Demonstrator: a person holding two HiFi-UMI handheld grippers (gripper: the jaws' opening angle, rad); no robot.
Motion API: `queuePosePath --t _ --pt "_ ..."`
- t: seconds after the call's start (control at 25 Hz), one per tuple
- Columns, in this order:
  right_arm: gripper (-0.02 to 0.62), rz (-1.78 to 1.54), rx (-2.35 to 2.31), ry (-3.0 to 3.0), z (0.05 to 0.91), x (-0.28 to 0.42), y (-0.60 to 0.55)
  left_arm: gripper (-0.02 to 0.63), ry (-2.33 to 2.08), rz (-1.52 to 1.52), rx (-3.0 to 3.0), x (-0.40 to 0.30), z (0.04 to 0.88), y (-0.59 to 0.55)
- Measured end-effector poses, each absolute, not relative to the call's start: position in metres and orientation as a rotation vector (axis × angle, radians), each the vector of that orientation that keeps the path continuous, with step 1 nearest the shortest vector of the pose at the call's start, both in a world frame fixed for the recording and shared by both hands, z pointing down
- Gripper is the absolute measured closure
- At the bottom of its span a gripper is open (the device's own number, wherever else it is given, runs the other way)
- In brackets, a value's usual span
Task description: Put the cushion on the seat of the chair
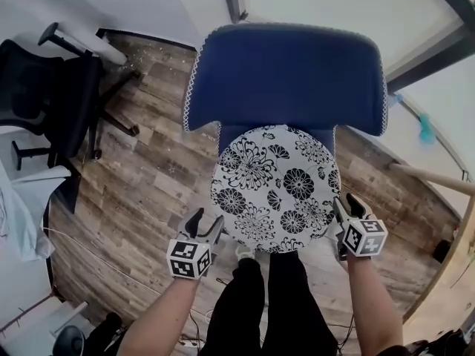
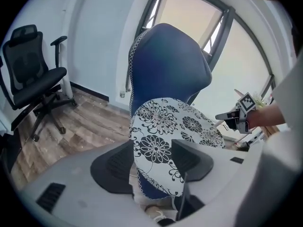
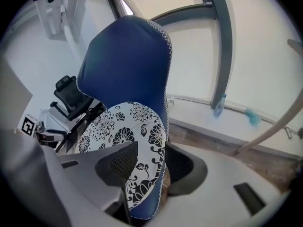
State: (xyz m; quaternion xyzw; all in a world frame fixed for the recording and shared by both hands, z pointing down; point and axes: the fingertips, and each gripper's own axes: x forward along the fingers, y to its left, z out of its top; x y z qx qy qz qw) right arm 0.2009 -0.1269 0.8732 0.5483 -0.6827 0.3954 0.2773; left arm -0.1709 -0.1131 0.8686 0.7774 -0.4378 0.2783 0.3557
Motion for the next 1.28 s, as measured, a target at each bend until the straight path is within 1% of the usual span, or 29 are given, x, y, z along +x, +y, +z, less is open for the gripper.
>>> queuePosePath --t 0.28,0.56,0.84,1.08,1.28 --pt "0.413 0.981 1.512 -1.926 0.826 0.191 -0.125 0.379 -1.136 0.722 2.041 -0.174 0.838 -0.111" --pt "0.416 0.885 1.567 -2.076 0.724 0.172 -0.106 0.379 -1.169 0.609 2.125 -0.166 0.757 -0.126" --pt "0.467 0.847 1.607 -2.204 0.612 0.158 -0.101 0.379 -1.085 0.572 2.268 -0.155 0.670 -0.116" --pt "0.528 0.743 1.607 -2.304 0.540 0.141 -0.103 0.379 -1.097 0.496 2.345 -0.152 0.602 -0.124" --pt "0.546 0.672 1.622 -2.366 0.493 0.135 -0.104 0.379 -1.145 0.403 2.394 -0.144 0.547 -0.142"
